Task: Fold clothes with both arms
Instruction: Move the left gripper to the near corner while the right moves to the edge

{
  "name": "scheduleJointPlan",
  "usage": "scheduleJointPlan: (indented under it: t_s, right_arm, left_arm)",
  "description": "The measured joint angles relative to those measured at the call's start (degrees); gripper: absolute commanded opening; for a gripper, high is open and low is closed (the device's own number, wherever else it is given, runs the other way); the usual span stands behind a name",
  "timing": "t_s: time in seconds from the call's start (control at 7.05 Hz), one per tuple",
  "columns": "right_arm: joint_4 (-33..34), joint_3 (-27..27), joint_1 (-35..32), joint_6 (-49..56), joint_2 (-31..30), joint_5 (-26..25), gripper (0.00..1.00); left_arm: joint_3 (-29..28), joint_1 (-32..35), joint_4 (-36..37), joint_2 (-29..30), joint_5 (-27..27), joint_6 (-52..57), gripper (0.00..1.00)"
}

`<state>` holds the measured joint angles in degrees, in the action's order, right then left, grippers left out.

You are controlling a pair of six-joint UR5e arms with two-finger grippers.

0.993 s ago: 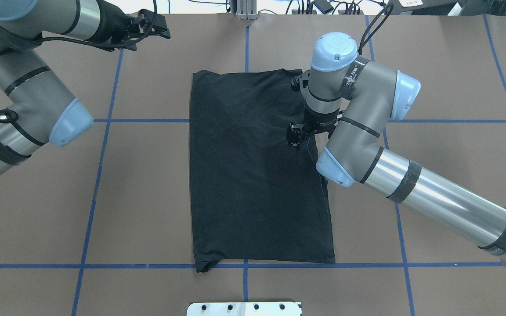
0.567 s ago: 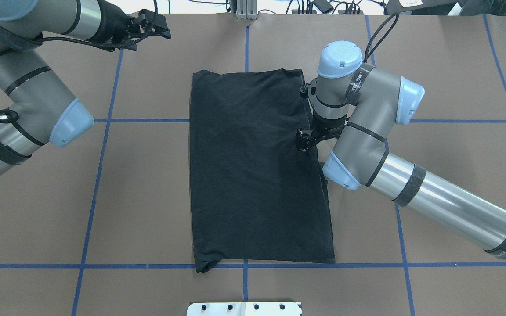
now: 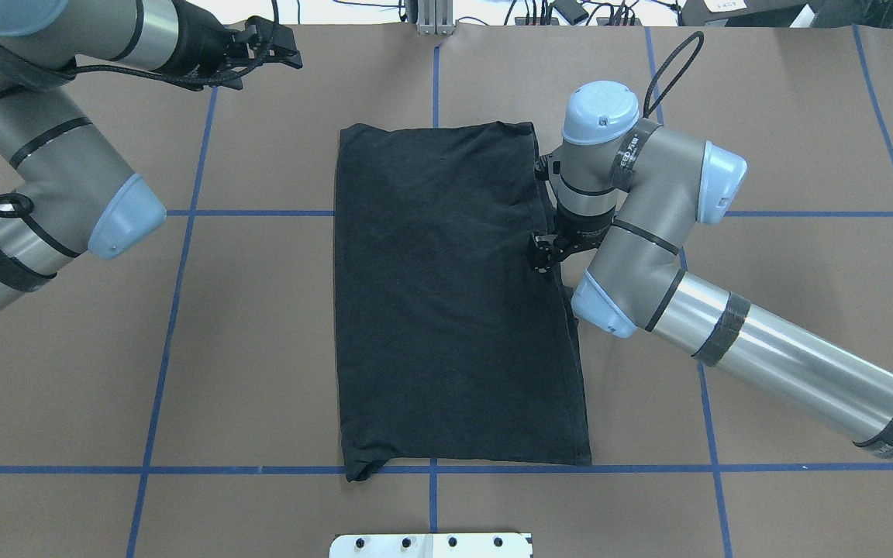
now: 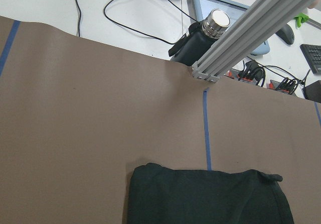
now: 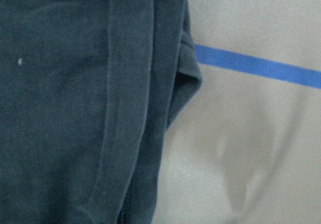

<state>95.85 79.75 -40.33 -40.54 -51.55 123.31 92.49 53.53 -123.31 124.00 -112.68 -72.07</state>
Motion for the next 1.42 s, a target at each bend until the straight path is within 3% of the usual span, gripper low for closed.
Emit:
scheduleJointPlan:
  t_s: [0.43,0.71,1.13,1.42]
  right_arm:
    - [0.1,1.21,-1.98,0.01,-0.08,3.27,1.0]
    - [0.18,5.41,-3.1,-1.68,-0.51,5.87,1.0]
    - [-0.15,20.47,-3.82,-9.55,-7.25,9.1,1.0]
    - [-0.49,28.25,-3.87,-13.65,-10.64,10.35,1.0]
  left_arm:
    - [0.14,0.01,-0.06,-0.11,-0.06,0.0,1.0]
    - [1.63,0.0,-0.07,-1.44,-1.74,-0.08,1.0]
    - [9.95,-2.9,-0.57,-9.93,-6.27,-2.13,1.0]
    - [15.25,-7.58,-2.86,-15.48,-7.0,-9.29,1.0]
